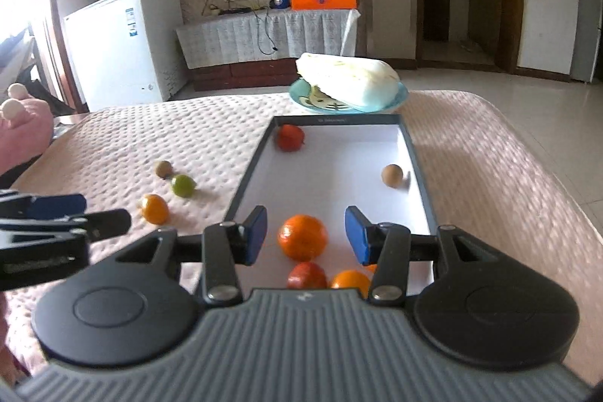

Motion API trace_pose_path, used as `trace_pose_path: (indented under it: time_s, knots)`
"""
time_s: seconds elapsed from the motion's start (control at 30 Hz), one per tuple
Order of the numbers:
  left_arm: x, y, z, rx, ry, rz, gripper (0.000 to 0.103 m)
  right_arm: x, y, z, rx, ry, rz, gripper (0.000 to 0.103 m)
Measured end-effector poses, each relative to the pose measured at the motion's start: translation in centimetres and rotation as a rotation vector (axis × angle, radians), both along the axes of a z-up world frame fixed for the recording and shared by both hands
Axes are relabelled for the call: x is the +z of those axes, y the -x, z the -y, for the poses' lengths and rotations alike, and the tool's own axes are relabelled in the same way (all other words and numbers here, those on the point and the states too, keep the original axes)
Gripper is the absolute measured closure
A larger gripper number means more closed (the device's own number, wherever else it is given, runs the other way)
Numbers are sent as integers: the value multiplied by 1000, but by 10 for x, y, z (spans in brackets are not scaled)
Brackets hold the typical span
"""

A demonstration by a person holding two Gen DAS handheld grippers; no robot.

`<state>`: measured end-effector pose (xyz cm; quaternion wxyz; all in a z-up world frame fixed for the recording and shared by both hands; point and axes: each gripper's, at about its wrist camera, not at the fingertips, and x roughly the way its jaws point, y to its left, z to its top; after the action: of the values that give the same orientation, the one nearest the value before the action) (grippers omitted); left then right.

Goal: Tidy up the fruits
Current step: 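Move the open right gripper back over the quilt toward an orange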

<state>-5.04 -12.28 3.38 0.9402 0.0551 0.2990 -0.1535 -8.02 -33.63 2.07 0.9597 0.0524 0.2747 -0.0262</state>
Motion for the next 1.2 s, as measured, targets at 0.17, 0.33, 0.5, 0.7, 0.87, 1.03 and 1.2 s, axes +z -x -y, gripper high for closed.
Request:
trace_pose_path:
  time_s: [0.17,0.33,0.5,0.7,0.87,1.03,1.2]
  knots:
    - [-3,-9,-29,59,-38,22,41,4,-3,-12,23,-12,24,55]
    - [-5,-15,-56,94,-31,17,41,2,-7,-29,76,-39,25,55]
    - [-1,-20,-74,115,-33,21,41,-1,-14,-50,133,-25,31,55]
    - [-1,-23,-88,117,-30,21,41,-8,-28,-73,161,-15,8,55]
    - [0,-24,-96,123,-14,18,41,-14,-36,-87,181,-20,-13,55]
    - [-4,-28,-100,137,-18,-3,41,-18,-41,-99,195,-11,-30,55]
    - [-8,-35,-101,151,-22,-21,41,-23,-46,-110,201,-7,-47,55]
